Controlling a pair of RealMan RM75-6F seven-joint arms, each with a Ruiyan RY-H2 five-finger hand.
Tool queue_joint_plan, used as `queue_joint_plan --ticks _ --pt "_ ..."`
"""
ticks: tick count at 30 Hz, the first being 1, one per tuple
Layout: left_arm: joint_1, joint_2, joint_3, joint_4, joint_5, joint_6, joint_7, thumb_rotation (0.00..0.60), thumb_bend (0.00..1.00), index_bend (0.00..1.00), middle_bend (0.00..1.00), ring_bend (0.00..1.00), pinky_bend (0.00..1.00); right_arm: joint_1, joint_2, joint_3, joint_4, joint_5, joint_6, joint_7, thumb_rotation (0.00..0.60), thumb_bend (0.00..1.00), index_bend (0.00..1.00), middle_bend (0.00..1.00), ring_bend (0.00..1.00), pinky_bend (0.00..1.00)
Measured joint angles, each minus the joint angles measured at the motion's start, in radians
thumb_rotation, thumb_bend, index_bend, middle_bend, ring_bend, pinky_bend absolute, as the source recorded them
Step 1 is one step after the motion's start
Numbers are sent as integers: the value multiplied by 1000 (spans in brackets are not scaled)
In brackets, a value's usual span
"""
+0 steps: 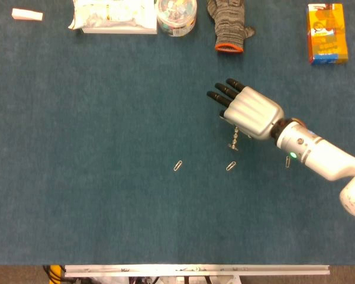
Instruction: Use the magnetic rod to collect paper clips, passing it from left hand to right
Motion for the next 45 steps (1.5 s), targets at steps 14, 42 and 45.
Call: queue_joint_plan --ticks 14,42,45 --pt "7 2 -6 -2 -4 13 -14 600 89 597 141 7 163 -17 9 -34 -45 -19 1 -12 600 400 588 86 0 109" --pt "13 6 -8 -3 3 22 -28 600 89 598 143 8 166 -33 0 -39 -49 -59 7 26 600 400 588 86 0 108" --pt "13 6 -7 -3 4 22 -26 600 89 598 143 8 166 -34 5 -37 -57 -63 11 27 600 400 588 87 0 108"
